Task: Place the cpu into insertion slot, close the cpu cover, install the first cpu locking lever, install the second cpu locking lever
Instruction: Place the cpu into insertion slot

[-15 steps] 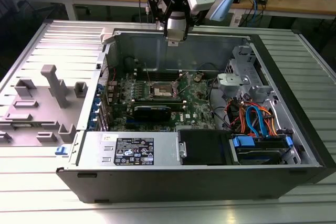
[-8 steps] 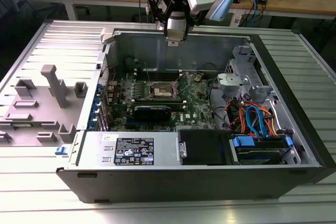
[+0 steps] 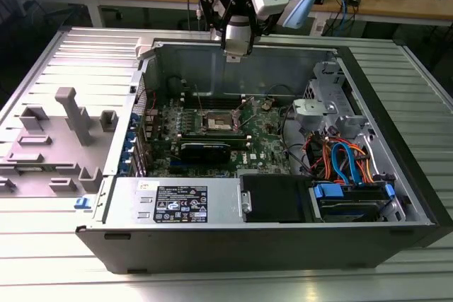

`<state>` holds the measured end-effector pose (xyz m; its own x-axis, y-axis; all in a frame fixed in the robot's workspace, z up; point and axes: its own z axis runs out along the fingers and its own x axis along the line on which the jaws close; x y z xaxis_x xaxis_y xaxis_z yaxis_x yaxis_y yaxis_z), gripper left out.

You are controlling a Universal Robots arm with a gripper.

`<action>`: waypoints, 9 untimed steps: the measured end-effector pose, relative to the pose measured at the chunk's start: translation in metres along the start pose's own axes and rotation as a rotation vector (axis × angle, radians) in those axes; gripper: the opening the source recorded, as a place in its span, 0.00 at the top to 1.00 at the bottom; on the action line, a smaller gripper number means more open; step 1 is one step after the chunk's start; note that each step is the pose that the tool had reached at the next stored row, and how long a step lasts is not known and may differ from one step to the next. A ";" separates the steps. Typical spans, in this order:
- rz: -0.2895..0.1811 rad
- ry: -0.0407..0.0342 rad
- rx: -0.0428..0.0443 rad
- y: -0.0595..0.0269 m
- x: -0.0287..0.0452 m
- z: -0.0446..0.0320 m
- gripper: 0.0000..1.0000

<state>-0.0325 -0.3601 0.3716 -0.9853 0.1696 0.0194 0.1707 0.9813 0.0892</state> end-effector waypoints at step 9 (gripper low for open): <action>0.027 -0.0025 -0.0007 -0.0001 0.0000 0.0003 0.45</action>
<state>-0.0325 -0.3601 0.3713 -0.9804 0.1960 0.0193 0.1969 0.9763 0.0894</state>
